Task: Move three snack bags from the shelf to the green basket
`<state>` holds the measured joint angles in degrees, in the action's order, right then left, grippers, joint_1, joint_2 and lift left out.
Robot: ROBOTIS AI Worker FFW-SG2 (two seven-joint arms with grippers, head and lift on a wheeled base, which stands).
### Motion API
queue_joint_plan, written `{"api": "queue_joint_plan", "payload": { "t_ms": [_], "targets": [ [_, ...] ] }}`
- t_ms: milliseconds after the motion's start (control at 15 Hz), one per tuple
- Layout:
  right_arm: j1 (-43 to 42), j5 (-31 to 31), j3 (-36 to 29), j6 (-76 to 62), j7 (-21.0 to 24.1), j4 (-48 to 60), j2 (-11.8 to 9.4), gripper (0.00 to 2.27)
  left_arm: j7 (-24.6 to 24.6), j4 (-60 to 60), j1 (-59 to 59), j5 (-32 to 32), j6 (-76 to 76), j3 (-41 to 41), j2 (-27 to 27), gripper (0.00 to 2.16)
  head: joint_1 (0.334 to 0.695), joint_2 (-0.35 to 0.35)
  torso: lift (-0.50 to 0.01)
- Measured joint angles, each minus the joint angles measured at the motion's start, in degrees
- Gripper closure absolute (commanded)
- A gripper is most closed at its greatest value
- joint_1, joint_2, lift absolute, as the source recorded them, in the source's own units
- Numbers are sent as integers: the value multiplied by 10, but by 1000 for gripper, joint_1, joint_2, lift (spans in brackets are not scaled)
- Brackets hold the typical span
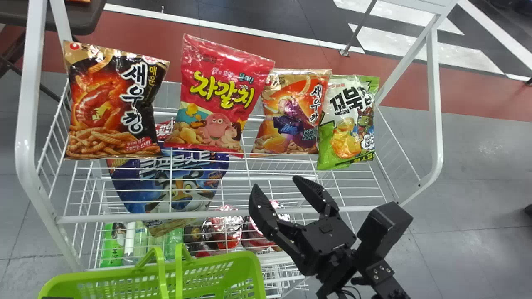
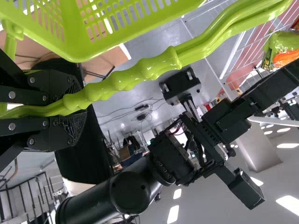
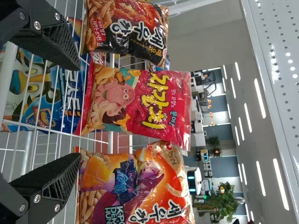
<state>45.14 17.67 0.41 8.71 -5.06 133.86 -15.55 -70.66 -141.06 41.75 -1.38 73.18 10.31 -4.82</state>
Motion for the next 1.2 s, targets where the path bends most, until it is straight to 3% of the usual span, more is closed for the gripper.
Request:
{"api": "queue_joint_plan", "payload": {
  "t_ms": [933,1200],
  "targets": [
    [-20,2,6,-1,-7,-17,-4,178,-10,4,-3,10,-1,7,2,1838,695,-350,-43],
    [-81,1,43,6,-22,-50,-8,178,-18,9,-7,17,-1,16,2,1838,695,-350,-43]
  ]
}}
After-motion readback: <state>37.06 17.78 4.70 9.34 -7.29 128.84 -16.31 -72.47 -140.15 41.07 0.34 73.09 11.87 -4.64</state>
